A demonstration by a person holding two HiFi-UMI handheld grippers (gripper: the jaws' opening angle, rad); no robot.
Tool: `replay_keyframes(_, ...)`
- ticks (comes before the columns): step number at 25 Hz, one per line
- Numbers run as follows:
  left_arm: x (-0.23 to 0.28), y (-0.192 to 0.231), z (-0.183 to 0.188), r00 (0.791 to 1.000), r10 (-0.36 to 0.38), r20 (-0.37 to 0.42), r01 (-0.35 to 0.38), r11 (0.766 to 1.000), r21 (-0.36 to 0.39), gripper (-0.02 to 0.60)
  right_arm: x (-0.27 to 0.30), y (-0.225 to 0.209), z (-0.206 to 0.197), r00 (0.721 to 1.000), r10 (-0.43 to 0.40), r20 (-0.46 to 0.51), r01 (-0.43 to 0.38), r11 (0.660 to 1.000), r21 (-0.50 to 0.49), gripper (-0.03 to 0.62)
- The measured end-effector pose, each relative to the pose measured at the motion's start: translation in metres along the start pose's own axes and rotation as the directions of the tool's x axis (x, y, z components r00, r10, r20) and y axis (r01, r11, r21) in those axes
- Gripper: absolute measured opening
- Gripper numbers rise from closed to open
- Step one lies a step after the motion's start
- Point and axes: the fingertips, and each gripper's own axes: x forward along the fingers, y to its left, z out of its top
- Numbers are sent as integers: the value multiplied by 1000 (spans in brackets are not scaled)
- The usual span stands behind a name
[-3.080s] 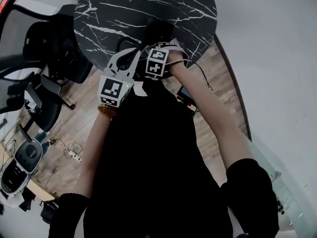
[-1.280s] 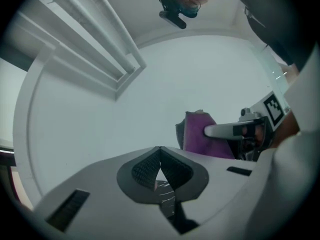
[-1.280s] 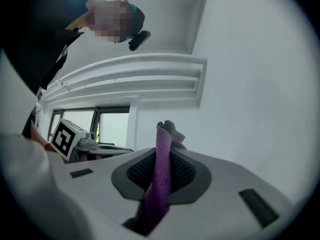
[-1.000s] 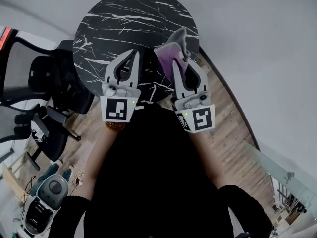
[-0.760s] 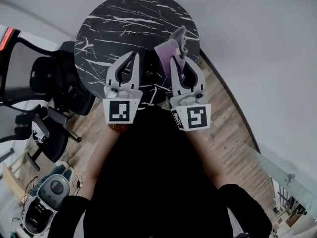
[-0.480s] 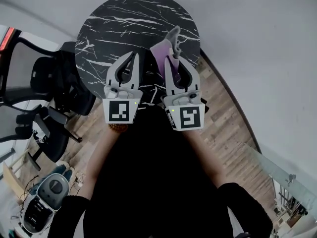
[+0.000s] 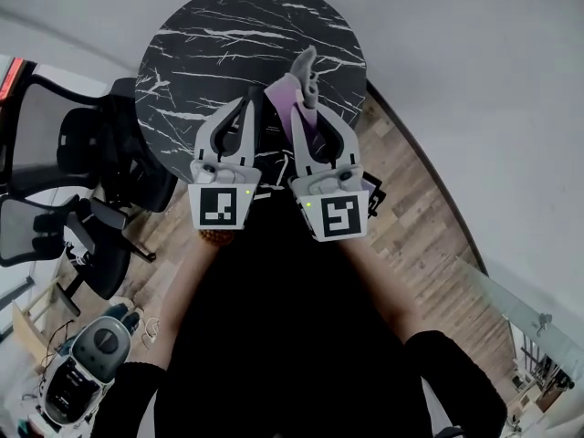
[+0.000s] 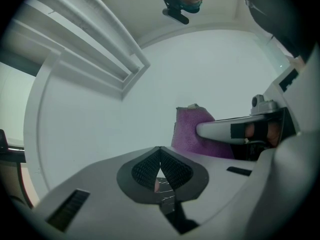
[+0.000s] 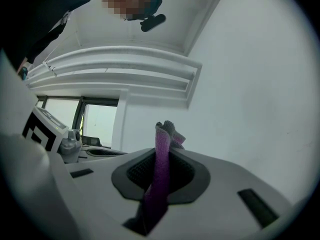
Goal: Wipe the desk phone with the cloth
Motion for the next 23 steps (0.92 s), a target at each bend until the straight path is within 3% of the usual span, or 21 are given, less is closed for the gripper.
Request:
replay_keyframes(19,-7,-3,-10,999,-14,-37,14,1000,-6,12,1,6,-15,999,25,-35,-24,999,47,57)
replay_keyframes(23,-9,-3,-13,999,-8,-49,9,1000,21,12,0,8,-21,998,43,-48,-39,997,73,57)
